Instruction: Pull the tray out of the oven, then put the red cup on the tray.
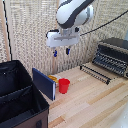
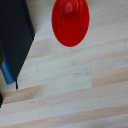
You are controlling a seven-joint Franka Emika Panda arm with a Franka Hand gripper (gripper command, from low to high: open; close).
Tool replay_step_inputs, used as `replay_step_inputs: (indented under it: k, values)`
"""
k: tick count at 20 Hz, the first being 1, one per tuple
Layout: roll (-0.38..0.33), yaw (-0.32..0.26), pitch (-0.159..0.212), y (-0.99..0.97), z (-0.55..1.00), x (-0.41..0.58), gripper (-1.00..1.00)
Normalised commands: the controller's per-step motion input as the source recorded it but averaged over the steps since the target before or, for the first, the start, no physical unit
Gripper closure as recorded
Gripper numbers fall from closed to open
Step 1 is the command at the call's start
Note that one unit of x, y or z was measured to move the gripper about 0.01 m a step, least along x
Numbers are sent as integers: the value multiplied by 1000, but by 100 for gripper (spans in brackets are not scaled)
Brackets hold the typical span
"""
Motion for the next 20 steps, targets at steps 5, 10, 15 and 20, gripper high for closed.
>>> replay_step_inputs:
  k: [5, 10, 15, 20]
  values:
    - [-358, 43, 11, 47, -36, 127, -100]
    - [-375, 38, 0, -22, -54, 101, -100]
    - [-372, 77, -7, -211, -87, 23, -100]
    - [-338, 146, -2, -237, -160, 0, -100]
